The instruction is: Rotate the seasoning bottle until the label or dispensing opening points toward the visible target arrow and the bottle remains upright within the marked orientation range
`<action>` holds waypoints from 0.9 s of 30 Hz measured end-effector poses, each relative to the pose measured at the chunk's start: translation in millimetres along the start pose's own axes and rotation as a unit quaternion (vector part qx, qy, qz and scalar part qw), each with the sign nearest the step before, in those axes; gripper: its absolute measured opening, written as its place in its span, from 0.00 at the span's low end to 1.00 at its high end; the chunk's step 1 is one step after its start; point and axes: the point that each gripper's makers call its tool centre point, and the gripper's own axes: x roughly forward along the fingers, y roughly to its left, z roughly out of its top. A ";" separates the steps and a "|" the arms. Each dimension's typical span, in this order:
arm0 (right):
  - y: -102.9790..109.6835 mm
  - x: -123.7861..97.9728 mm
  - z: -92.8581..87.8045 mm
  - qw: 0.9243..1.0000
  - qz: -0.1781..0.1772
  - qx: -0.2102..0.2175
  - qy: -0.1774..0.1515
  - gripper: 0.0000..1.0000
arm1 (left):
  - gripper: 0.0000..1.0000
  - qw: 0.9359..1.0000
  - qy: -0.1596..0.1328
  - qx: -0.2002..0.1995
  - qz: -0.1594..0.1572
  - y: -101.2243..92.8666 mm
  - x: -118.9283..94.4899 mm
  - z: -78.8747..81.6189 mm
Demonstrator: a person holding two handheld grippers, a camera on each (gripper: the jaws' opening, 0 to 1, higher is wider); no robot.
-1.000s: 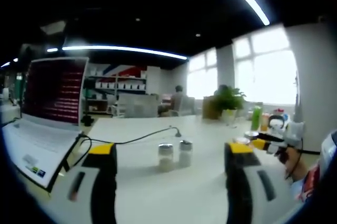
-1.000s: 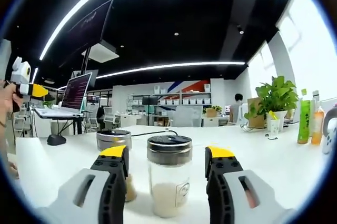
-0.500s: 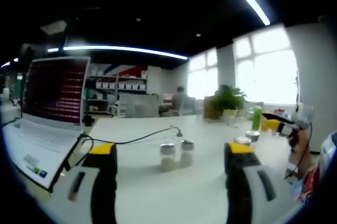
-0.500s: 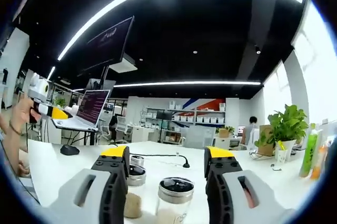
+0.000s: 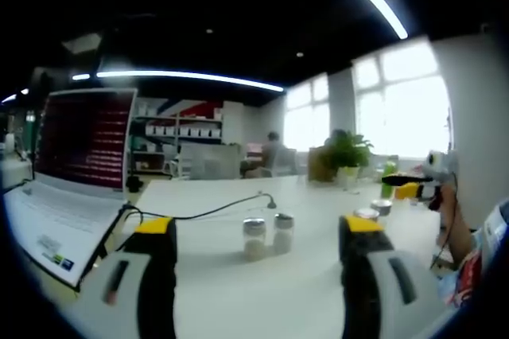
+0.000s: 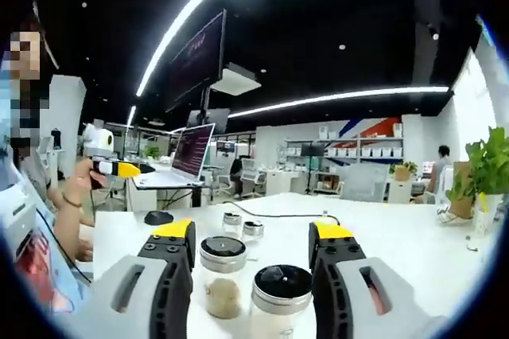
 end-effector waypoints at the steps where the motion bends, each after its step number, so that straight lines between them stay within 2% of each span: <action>1: -3.8 -1.4 -3.0 1.000 0.000 -0.005 0.000 0.59 | 0.89 1.000 -0.001 0.000 0.001 0.4 -0.3 0.5; 5: -18.2 -8.1 -22.7 1.000 0.016 0.004 0.012 0.58 | 0.89 1.000 -0.001 0.000 0.001 1.0 0.6 0.6; 6: -20.2 -8.7 -26.9 0.999 0.029 0.020 0.009 0.58 | 0.89 1.000 -0.001 -0.001 0.000 0.7 1.6 0.7; 8: -32.3 -9.5 -34.7 0.997 0.031 0.064 0.003 0.56 | 0.89 1.000 0.000 -0.001 -0.003 -0.8 3.9 0.4; 10: -41.6 -9.8 -40.8 0.997 0.029 0.071 0.001 0.53 | 0.89 1.000 0.003 0.003 -0.007 -3.1 6.7 -0.3; 12: -41.9 -9.3 -41.5 0.996 0.036 0.083 -0.007 0.54 | 0.89 1.000 0.006 0.005 -0.012 -5.3 9.0 -1.6; 14: -37.3 -8.6 -39.8 0.996 0.049 0.073 -0.011 0.54 | 0.89 1.000 0.009 0.006 -0.016 -7.5 10.3 -3.3; 16: -30.5 -7.9 -41.4 0.997 0.058 0.042 -0.001 0.54 | 0.89 1.000 0.010 0.006 -0.018 -8.3 10.4 -3.7; 18: -28.9 -6.5 -45.9 0.998 0.052 0.009 0.017 0.54 | 0.89 1.000 0.009 0.006 -0.018 -8.5 10.6 -3.2; 20: -29.2 -4.6 -51.1 0.998 0.046 -0.002 0.030 0.53 | 0.89 1.000 0.009 0.006 -0.018 -8.8 10.5 -3.0; 23: -31.9 -2.8 -57.0 0.998 0.046 0.007 0.036 0.52 | 0.89 1.000 0.009 0.007 -0.018 -8.2 10.2 -3.0; 27: -34.1 -2.2 -52.8 0.998 0.050 0.045 0.011 0.53 | 0.89 1.000 0.008 0.006 -0.017 -7.6 9.4 -2.3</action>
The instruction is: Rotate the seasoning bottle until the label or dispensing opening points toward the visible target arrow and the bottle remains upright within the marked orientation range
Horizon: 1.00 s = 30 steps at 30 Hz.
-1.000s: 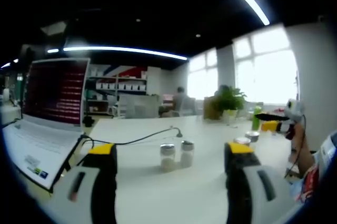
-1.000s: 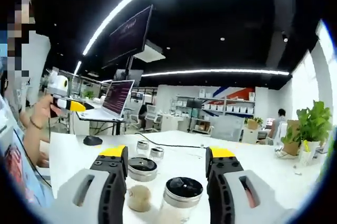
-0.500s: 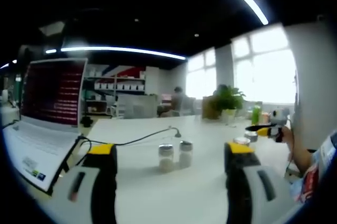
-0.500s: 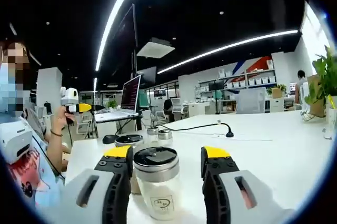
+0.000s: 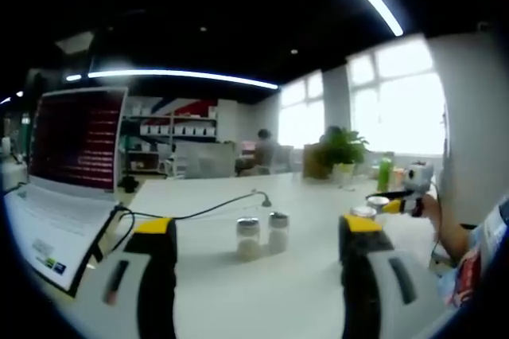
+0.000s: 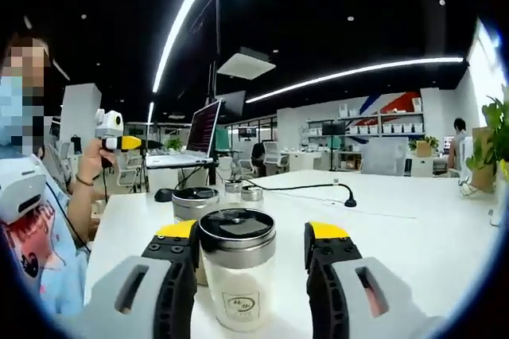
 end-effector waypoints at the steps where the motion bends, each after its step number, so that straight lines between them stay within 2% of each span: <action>1: 0.3 0.1 0.0 1.000 0.001 0.001 -0.001 0.53 | 0.89 1.000 0.000 0.000 0.000 -0.4 -0.1 -0.2; 6: 5.7 1.1 0.3 1.000 0.012 -0.002 -0.004 0.47 | 0.89 1.000 0.001 0.000 0.000 -0.1 0.5 -0.5; 9: 13.6 2.0 -0.1 0.999 0.032 0.008 -0.006 0.39 | 0.89 1.000 0.002 0.000 -0.001 -0.9 1.0 -1.1; 23: 13.2 0.8 -0.2 1.000 0.015 0.003 -0.023 0.38 | 0.89 1.000 -0.003 -0.001 0.001 1.8 -2.2 1.9; 30: 12.7 0.8 -0.4 1.000 0.006 0.007 -0.022 0.38 | 0.89 1.000 0.002 -0.001 0.000 -0.7 1.3 -2.3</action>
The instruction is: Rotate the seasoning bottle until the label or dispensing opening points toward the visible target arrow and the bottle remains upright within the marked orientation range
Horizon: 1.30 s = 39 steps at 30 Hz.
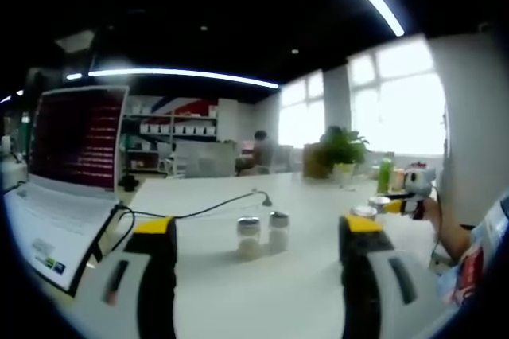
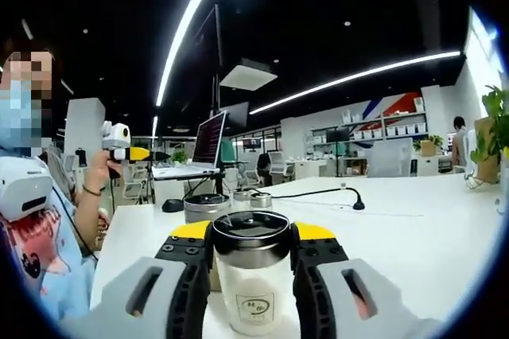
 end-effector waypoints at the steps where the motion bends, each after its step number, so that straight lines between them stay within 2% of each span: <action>1: 0.2 -0.1 0.1 1.000 -0.002 -0.001 0.001 0.38 | 0.89 1.000 -0.001 0.001 -0.001 -0.8 -0.1 0.4; 10: -1.2 -1.2 -0.2 1.000 -0.015 0.003 0.001 0.38 | 0.90 1.000 -0.012 -0.005 0.003 2.4 -2.5 4.8; 14: -0.4 -0.8 -0.4 0.999 -0.036 -0.003 0.009 0.38 | 0.90 1.000 -0.011 -0.003 0.005 3.2 -2.9 5.1; 23: -1.7 -1.8 -1.3 0.999 -0.050 -0.003 0.005 0.38 | 0.90 1.000 -0.008 0.002 0.004 1.7 -3.1 4.0; 27: 0.1 -1.4 -2.5 0.998 -0.064 -0.018 0.006 0.38 | 0.90 1.000 -0.011 0.002 0.005 2.8 -4.6 5.4; 33: -0.9 -1.4 -2.8 0.997 -0.070 -0.015 0.005 0.38 | 0.90 1.000 -0.011 0.002 0.001 2.4 -5.1 5.8; 39: -1.4 -1.5 -3.4 0.997 -0.076 -0.014 0.003 0.38 | 0.90 1.000 -0.019 0.001 0.012 6.0 -10.7 9.9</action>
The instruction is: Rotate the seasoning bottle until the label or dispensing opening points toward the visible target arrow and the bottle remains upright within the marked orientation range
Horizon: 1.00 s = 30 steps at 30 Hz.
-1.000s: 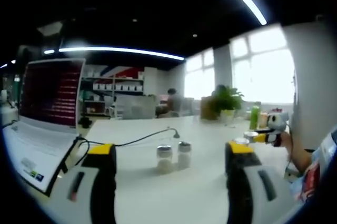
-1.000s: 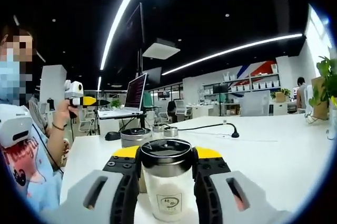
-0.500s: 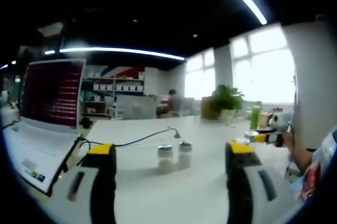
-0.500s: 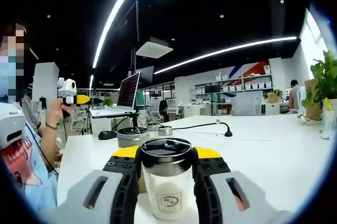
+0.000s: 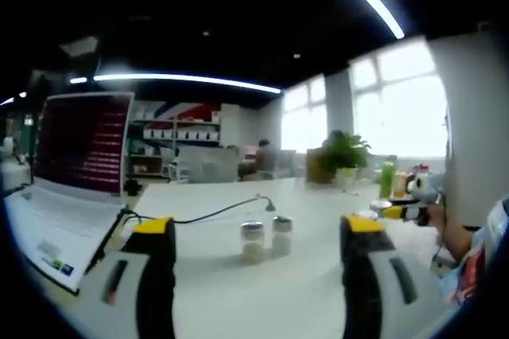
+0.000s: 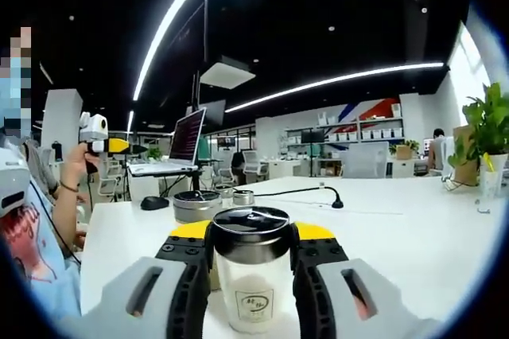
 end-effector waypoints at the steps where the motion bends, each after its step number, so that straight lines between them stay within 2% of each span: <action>1: -0.3 0.0 -0.1 1.000 -0.001 0.001 0.000 0.38 | 0.90 1.000 -0.001 0.000 0.001 0.4 0.0 0.5; 30: -1.7 -0.1 -4.2 0.999 -0.052 -0.006 0.004 0.37 | 0.90 1.000 -0.004 -0.001 -0.001 -1.6 -1.2 1.4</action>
